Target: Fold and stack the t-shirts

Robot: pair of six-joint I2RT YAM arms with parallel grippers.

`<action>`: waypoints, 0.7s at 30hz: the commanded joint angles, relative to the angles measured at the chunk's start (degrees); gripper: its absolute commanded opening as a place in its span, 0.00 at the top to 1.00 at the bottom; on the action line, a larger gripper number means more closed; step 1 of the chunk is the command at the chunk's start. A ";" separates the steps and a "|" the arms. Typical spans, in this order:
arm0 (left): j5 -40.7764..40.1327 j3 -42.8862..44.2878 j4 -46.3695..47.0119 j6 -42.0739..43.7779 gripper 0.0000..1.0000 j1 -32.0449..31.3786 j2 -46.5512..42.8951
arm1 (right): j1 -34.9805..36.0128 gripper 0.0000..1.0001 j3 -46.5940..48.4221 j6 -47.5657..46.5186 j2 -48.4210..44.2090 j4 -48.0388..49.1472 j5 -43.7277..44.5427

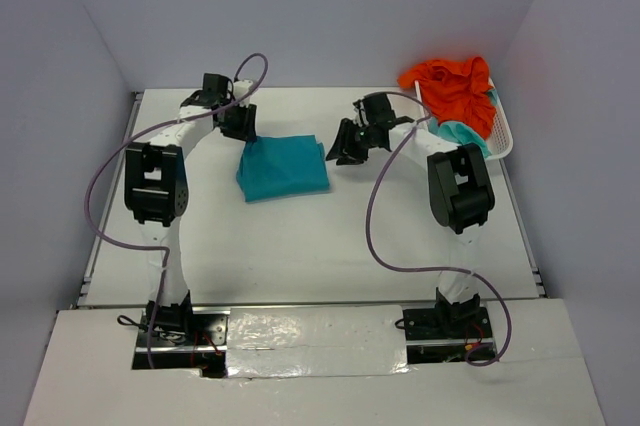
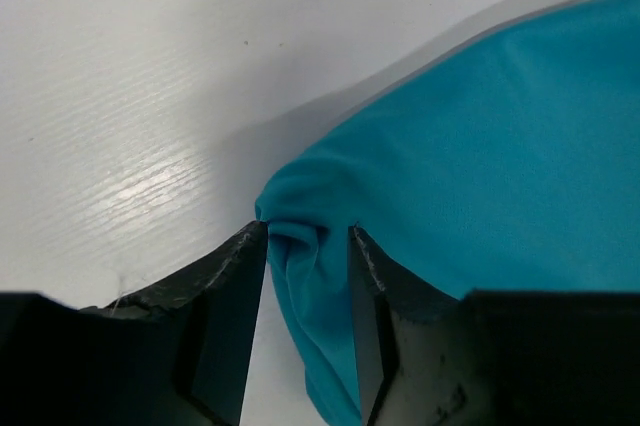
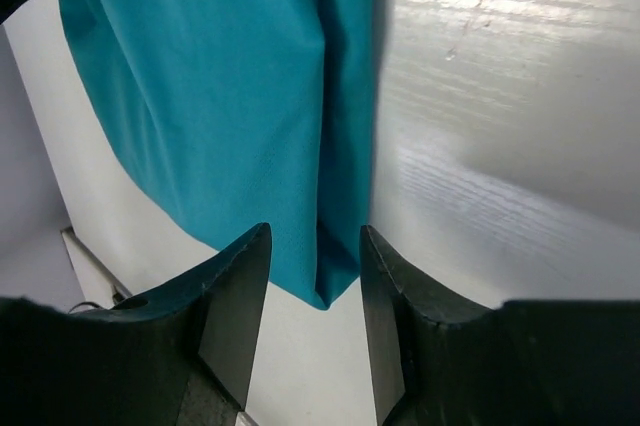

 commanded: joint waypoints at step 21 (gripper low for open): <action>-6.51 2.91 3.46 4.83 1.00 0.29 3.32 | 3.37 1.00 -8.84 3.68 1.87 5.40 -6.02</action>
